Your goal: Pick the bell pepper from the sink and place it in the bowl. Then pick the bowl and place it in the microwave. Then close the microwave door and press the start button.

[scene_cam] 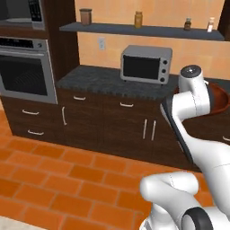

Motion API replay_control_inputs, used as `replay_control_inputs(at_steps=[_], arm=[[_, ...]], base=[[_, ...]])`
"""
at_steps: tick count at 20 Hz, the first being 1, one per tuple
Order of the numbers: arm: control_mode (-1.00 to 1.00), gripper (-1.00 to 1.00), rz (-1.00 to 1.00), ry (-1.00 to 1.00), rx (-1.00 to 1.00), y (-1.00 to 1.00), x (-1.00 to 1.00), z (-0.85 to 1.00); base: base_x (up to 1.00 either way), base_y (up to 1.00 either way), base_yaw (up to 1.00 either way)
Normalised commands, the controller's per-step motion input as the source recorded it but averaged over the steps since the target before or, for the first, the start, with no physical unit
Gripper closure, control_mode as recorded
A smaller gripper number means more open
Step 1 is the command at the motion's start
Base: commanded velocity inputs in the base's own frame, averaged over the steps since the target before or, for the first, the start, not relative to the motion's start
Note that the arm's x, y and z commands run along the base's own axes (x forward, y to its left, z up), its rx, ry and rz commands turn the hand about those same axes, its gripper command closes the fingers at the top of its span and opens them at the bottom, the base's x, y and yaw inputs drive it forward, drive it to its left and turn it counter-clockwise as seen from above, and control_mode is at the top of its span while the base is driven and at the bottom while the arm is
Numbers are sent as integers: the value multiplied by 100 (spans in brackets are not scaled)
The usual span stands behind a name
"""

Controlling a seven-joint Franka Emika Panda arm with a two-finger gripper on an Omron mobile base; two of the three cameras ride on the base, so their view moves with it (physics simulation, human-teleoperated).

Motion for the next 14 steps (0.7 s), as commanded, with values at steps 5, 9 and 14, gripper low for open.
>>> replay_control_inputs(at_steps=[5,9,14], arm=[[100,100,0,0,0,0,0,0],[100,100,0,0,0,0,0,0],[100,100,0,0,0,0,0,0]], base=[[100,1,-8],[100,61,-17],[94,96,-21]])
